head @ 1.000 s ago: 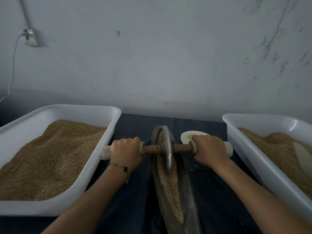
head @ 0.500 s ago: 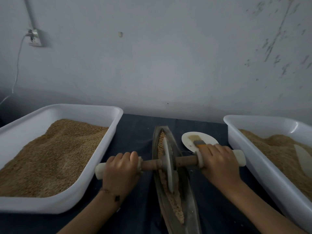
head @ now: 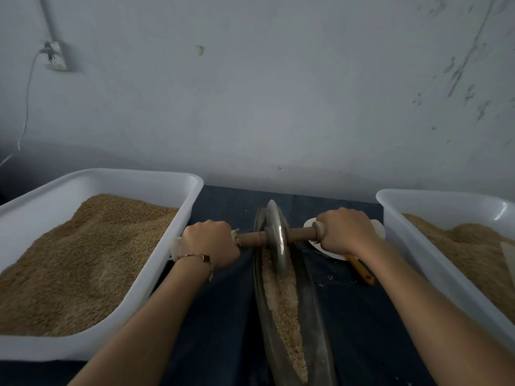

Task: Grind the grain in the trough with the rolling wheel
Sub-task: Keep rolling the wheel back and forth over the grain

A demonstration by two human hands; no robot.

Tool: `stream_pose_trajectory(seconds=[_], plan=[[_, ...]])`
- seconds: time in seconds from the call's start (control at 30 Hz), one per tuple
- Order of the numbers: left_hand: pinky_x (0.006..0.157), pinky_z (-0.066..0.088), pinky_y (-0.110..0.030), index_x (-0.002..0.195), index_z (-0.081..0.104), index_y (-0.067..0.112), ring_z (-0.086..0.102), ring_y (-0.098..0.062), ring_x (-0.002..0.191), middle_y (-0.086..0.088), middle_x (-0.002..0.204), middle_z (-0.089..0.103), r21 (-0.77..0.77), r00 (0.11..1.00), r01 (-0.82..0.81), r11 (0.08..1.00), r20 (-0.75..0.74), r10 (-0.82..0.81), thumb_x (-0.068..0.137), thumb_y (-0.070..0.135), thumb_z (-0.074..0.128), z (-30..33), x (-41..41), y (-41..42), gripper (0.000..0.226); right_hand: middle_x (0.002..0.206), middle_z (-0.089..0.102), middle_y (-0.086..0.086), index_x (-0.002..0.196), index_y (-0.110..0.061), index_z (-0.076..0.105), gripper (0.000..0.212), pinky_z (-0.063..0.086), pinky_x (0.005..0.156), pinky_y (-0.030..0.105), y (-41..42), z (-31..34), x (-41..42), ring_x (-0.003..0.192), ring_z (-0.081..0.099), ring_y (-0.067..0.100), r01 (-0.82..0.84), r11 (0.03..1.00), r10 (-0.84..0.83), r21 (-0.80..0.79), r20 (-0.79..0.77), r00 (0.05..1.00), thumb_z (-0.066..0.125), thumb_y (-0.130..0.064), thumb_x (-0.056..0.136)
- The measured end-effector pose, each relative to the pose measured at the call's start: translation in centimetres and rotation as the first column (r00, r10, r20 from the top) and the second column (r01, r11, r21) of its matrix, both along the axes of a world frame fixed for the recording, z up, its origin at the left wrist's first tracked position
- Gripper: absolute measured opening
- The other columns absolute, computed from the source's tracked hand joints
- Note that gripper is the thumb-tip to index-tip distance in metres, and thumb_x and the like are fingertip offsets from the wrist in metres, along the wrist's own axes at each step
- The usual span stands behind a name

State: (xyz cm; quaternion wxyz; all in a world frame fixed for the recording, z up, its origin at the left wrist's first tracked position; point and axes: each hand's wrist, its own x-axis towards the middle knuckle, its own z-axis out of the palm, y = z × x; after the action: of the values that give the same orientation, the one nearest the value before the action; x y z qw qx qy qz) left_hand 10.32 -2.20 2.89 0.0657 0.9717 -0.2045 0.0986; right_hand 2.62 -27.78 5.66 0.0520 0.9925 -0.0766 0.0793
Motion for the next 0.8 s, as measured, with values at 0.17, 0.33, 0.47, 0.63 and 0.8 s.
stream_pose_trajectory(seconds=[0.17, 0.33, 0.47, 0.63, 0.8], plan=[[0.050, 0.039, -0.026, 0.064, 0.052, 0.015, 0.051, -0.019, 0.048, 0.001, 0.055, 0.051, -0.047, 0.912, 0.117, 0.992, 0.400, -0.089, 0.069, 0.028, 0.073, -1.0, -5.0, 1.0, 0.025, 0.065, 0.059, 0.003, 0.070, -0.016, 0.057, 0.019, 0.039, 0.052, 0.033, 1.5, -4.0, -4.8, 0.057, 0.055, 0.025, -0.068, 0.995, 0.095, -0.074, 0.477, 0.874, 0.075, -0.014, 0.063], [0.049, 0.039, -0.031, 0.061, 0.052, 0.013, 0.044, -0.020, 0.047, -0.004, 0.055, 0.048, 0.019, 0.715, 0.181, 0.983, 0.684, -0.145, 0.066, 0.008, 0.068, -1.9, -8.9, 1.8, 0.018, 0.066, 0.058, 0.009, 0.075, -0.006, 0.062, 0.029, 0.043, 0.051, 0.034, 1.8, -7.7, -9.8, 0.054, 0.054, 0.024, -0.109, 0.991, 0.131, -0.075, 0.670, 0.731, 0.083, -0.001, 0.055], [0.047, 0.041, -0.030, 0.059, 0.053, 0.012, 0.045, -0.020, 0.045, -0.005, 0.053, 0.049, -0.023, 0.712, 0.197, 0.980, 0.690, -0.127, 0.064, 0.010, 0.069, -2.0, -7.8, 1.9, 0.017, 0.063, 0.057, 0.005, 0.071, -0.011, 0.060, 0.032, 0.040, 0.049, 0.033, 1.6, -6.8, -9.3, 0.052, 0.051, 0.022, -0.122, 0.985, 0.171, -0.121, 0.612, 0.772, 0.084, -0.005, 0.051], [0.050, 0.036, -0.023, 0.059, 0.046, 0.020, 0.046, -0.015, 0.045, 0.004, 0.051, 0.048, 0.083, 0.847, 0.198, 0.977, 0.487, -0.213, 0.063, 0.030, 0.073, 0.0, -4.0, 0.3, 0.029, 0.082, 0.065, -0.005, 0.094, -0.025, 0.061, 0.024, 0.043, 0.061, 0.031, 0.3, -4.7, -5.3, 0.074, 0.061, 0.019, 0.035, 0.999, -0.038, 0.017, 0.230, 0.972, 0.066, -0.030, 0.072], [0.056, 0.039, -0.025, 0.063, 0.046, 0.024, 0.048, -0.009, 0.055, 0.008, 0.061, 0.051, 0.162, 0.984, 0.109, 0.981, 0.125, -0.130, 0.079, 0.041, 0.050, 2.5, 1.1, -1.2, 0.024, 0.075, 0.061, -0.009, 0.068, -0.029, 0.052, 0.005, 0.037, 0.057, 0.027, -1.1, -1.1, -0.1, 0.067, 0.054, 0.012, 0.064, 0.987, -0.044, 0.146, -0.138, 0.989, 0.057, -0.029, 0.069]])
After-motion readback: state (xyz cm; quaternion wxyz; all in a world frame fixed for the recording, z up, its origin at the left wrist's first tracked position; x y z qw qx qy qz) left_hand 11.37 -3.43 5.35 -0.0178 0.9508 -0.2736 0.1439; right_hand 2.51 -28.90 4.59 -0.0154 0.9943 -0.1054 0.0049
